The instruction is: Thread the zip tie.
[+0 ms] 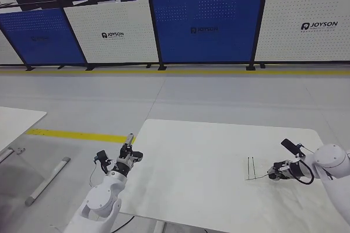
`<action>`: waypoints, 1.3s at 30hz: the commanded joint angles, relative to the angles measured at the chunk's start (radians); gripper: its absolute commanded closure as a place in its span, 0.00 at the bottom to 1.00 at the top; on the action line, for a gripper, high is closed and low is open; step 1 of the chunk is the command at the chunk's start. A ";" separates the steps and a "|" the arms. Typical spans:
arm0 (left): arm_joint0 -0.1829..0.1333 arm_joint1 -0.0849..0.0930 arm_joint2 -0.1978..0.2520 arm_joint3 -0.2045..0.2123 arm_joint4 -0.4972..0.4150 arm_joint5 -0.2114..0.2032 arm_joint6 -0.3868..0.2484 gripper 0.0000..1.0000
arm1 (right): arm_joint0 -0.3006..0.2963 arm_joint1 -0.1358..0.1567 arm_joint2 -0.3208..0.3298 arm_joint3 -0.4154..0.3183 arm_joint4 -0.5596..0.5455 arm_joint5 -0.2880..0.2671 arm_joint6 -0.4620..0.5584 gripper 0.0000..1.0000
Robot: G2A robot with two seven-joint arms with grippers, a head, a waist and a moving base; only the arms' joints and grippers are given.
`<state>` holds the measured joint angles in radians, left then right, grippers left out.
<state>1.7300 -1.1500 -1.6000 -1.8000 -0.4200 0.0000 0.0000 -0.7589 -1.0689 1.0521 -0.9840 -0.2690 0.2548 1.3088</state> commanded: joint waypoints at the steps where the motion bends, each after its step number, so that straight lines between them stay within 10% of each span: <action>1: 0.000 0.000 0.000 0.000 0.000 0.000 0.000 0.00 | -0.007 0.004 0.007 -0.012 0.000 0.003 0.001 1.00; 17: 0.000 0.000 0.000 0.000 0.000 0.000 0.000 0.00 | -0.212 0.081 0.253 -0.257 0.101 -0.025 -0.020 1.00; 30: 0.000 0.000 0.000 0.000 0.000 0.000 0.000 0.00 | -0.212 0.081 0.253 -0.257 0.101 -0.025 -0.020 1.00; 39: 0.000 0.000 0.000 0.000 0.000 0.000 0.000 0.00 | -0.286 0.085 0.291 -0.364 0.203 -0.122 -0.116 1.00</action>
<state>1.7300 -1.1500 -1.6000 -1.8000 -0.4200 0.0000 0.0000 -1.0339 -0.9847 1.3337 -1.3333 -0.0948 0.1506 1.1973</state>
